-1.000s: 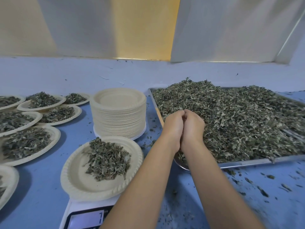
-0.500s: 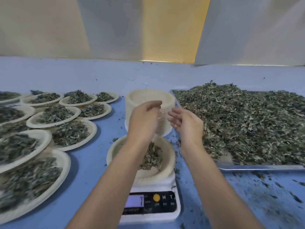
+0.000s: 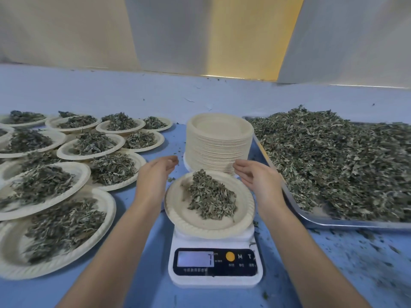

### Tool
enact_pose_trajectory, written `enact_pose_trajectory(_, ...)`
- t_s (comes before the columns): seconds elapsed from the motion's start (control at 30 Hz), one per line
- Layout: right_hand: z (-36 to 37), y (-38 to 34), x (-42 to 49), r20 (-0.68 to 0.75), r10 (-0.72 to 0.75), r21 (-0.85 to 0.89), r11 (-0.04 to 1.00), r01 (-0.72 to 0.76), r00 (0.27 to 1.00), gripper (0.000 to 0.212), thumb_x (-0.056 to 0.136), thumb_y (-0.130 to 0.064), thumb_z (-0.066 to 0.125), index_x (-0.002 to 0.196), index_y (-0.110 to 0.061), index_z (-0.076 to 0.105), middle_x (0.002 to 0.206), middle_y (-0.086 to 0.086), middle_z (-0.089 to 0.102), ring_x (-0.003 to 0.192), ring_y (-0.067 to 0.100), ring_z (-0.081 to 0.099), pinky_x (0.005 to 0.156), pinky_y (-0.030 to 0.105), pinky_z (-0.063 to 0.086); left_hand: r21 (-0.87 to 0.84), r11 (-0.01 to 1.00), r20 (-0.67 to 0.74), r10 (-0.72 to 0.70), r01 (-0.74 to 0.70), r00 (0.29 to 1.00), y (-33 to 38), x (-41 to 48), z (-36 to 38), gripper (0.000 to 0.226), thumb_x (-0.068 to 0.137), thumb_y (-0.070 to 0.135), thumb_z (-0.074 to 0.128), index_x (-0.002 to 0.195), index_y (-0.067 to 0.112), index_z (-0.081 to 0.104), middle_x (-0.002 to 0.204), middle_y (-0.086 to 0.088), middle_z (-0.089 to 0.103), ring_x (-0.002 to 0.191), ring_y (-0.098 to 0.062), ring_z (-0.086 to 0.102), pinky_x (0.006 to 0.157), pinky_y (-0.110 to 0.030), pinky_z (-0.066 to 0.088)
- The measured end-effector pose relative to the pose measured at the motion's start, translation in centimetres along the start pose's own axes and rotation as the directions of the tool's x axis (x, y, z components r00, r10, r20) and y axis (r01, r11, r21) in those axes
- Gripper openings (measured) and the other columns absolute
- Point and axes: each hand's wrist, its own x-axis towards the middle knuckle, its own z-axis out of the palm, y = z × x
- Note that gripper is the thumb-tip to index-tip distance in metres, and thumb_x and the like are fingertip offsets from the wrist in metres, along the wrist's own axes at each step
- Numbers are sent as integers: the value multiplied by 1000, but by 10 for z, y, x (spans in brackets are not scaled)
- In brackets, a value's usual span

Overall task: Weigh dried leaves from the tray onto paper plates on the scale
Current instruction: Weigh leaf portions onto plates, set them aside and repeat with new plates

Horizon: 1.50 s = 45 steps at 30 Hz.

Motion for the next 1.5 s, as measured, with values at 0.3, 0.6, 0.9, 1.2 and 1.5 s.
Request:
enact_pose_trajectory(0.3, 4, 8, 2, -16, 25, 105, 994, -24, 1000, 26, 88, 7, 47, 90, -5, 70, 98, 14, 72, 94, 21, 70, 91, 31, 53, -79, 994, 5, -79, 79, 997, -14, 6, 2, 24, 92, 2, 43, 100, 6, 65, 112, -12, 66, 111, -19, 60, 97, -29, 45)
enact_pose_trajectory(0.6, 8, 5, 0, -42, 11, 112, 994, -7, 999, 25, 87, 8, 46, 90, -1, 70, 95, 15, 73, 90, 21, 71, 86, 27, 55, -203, 964, 43, -168, 173, 985, -10, 4, 2, 23, 88, 1, 50, 103, 5, 67, 95, -6, 70, 87, -18, 66, 78, -29, 52)
enact_pose_trajectory(0.9, 37, -13, 0, 19, 23, 215, 976, -27, 1000, 24, 85, 8, 46, 87, 0, 69, 90, 16, 73, 87, 21, 72, 83, 26, 55, -176, 930, 127, -304, 323, 944, 16, 8, -24, 20, 89, 9, 55, 106, 15, 65, 84, -5, 65, 57, -17, 60, 58, -28, 45)
enact_pose_trajectory(1.2, 110, -26, 11, 144, 27, 121, 992, -45, 989, 18, 85, 1, 52, 89, -4, 69, 91, 11, 73, 82, 16, 70, 81, 29, 54, -360, 899, 66, -244, 251, 968, 51, 23, -81, 27, 93, 2, 47, 117, 7, 60, 70, -7, 65, 41, -13, 60, 38, -20, 48)
enact_pose_trajectory(1.5, 197, -14, 8, 348, 216, -251, 959, -131, 912, 6, 85, -12, 63, 85, -5, 63, 76, 11, 59, 64, 20, 56, 56, 28, 52, -383, 921, -320, -199, 66, 926, 66, 62, -156, 19, 93, 4, 50, 92, 16, 64, 120, -11, 61, 104, -27, 59, 87, -43, 50)
